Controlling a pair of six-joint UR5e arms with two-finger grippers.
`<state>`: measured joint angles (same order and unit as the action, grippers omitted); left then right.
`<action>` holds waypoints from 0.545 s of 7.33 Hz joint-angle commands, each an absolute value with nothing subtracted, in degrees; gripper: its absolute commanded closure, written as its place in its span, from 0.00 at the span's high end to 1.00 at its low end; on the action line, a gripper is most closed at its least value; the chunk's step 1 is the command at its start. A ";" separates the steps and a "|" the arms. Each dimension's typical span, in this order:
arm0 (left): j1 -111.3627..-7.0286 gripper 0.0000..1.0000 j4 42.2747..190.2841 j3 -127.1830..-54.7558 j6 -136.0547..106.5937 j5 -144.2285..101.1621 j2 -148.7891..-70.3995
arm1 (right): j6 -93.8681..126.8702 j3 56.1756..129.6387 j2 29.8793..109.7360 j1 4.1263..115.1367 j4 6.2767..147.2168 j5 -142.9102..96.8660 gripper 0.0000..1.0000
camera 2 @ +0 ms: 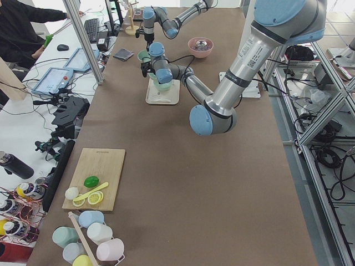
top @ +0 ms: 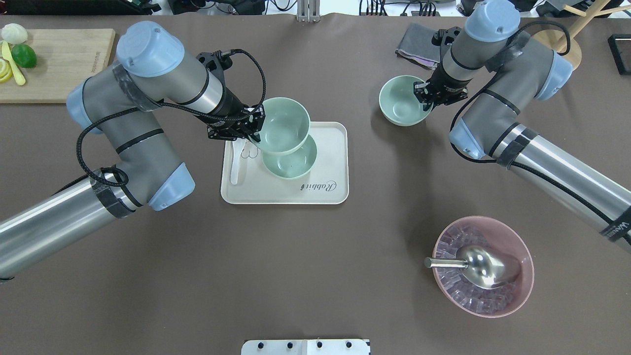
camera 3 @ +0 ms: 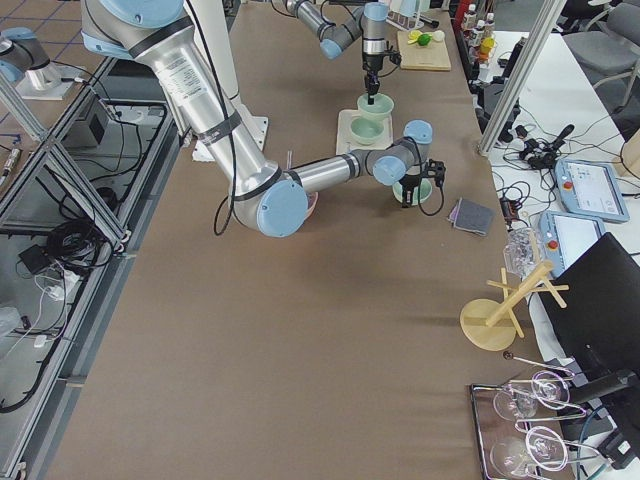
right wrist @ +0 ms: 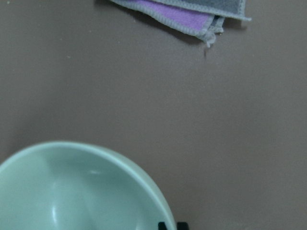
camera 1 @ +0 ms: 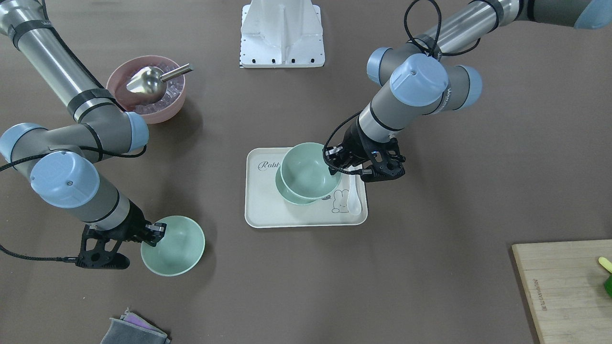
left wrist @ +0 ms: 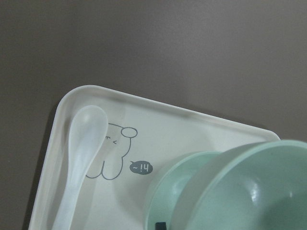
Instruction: Stack green bowls together
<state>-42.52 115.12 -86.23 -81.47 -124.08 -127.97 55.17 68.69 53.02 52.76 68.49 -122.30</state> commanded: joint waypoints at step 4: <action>-37.88 0.32 114.96 -85.69 -81.30 -119.80 -128.23 | 59.12 70.92 50.45 56.16 68.55 -130.08 0.00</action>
<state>-38.59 115.01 -85.84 -81.42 -120.12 -128.24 56.62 69.67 50.92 56.01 68.55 -129.42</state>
